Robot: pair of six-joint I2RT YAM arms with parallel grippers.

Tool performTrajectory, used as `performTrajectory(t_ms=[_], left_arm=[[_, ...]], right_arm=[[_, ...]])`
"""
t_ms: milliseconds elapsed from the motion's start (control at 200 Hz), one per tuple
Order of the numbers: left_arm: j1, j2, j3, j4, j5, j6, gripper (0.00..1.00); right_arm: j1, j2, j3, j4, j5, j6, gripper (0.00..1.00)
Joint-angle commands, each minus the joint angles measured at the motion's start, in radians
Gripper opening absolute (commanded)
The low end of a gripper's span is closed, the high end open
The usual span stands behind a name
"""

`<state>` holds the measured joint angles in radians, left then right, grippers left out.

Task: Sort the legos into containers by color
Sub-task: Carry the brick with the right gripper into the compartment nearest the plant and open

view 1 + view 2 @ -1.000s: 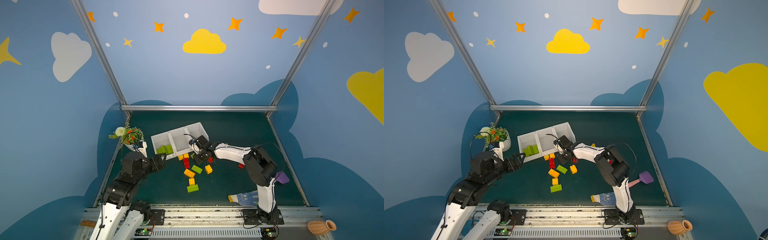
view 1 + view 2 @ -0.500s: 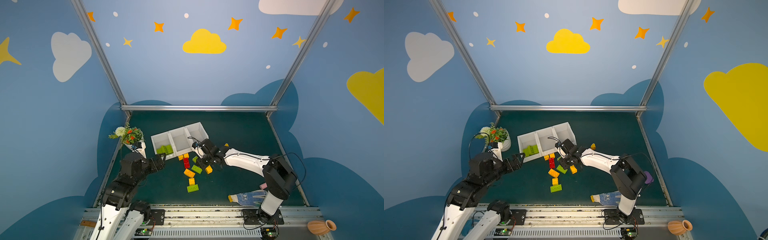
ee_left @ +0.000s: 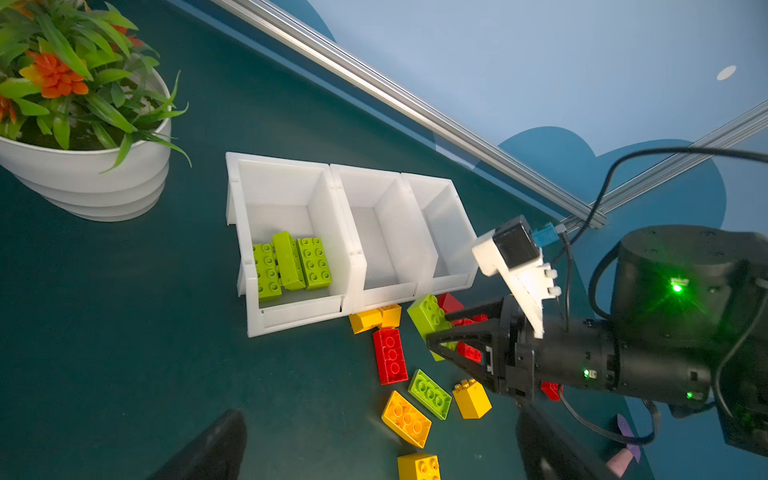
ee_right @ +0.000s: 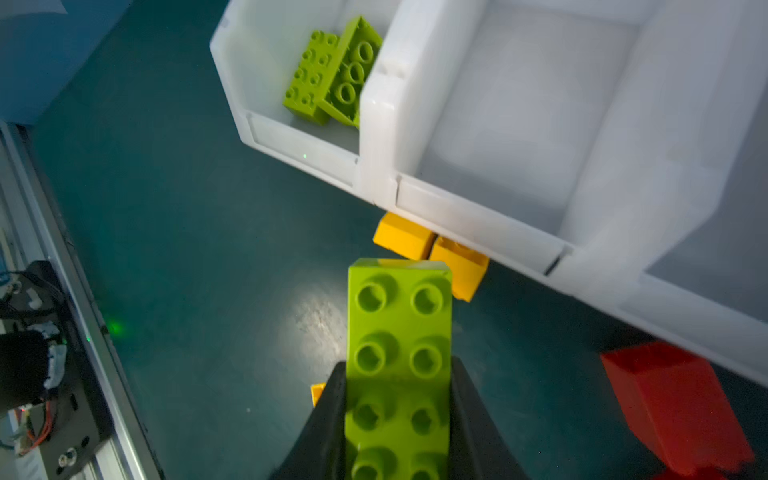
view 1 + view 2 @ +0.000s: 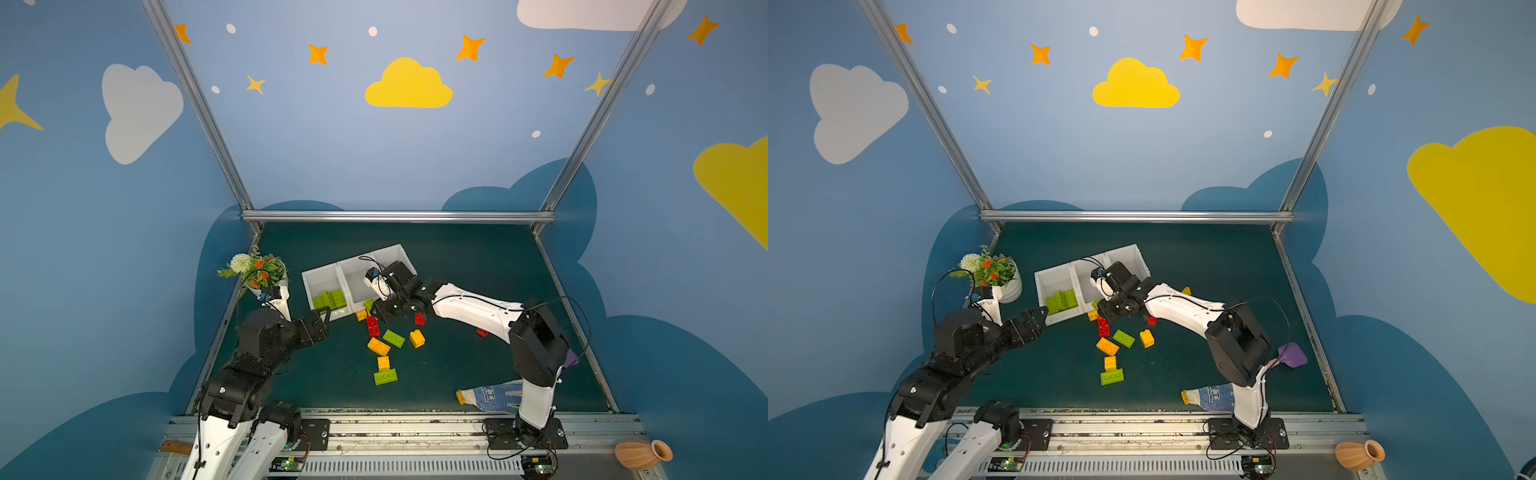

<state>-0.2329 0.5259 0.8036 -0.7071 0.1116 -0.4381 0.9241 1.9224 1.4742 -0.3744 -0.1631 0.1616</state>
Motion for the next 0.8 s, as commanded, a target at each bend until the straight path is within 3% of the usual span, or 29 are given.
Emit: performTrajectory(t_ms=[0,355,576,796], left_arm=[[0.004,-0.023,-0.005,0.002,0.005,0.008,1.0],[0.004,-0.117,-0.006,-0.009,-0.081,0.007,1.0],[0.005,-0.13,-0.009,-0.009,-0.08,0.005,1.0],[0.006,-0.132,-0.007,-0.015,-0.088,0.007,1.0]], right_arm=[[0.009,0.056,0.092,-0.025,-0.017,0.033,0.12],[0.033,0.276,0.415,-0.086,0.019,0.049,0.11],[0.054,0.332,0.483,-0.018,0.028,0.078,0.12],[0.058,0.462,0.685,-0.075,0.01,0.096,0.12]])
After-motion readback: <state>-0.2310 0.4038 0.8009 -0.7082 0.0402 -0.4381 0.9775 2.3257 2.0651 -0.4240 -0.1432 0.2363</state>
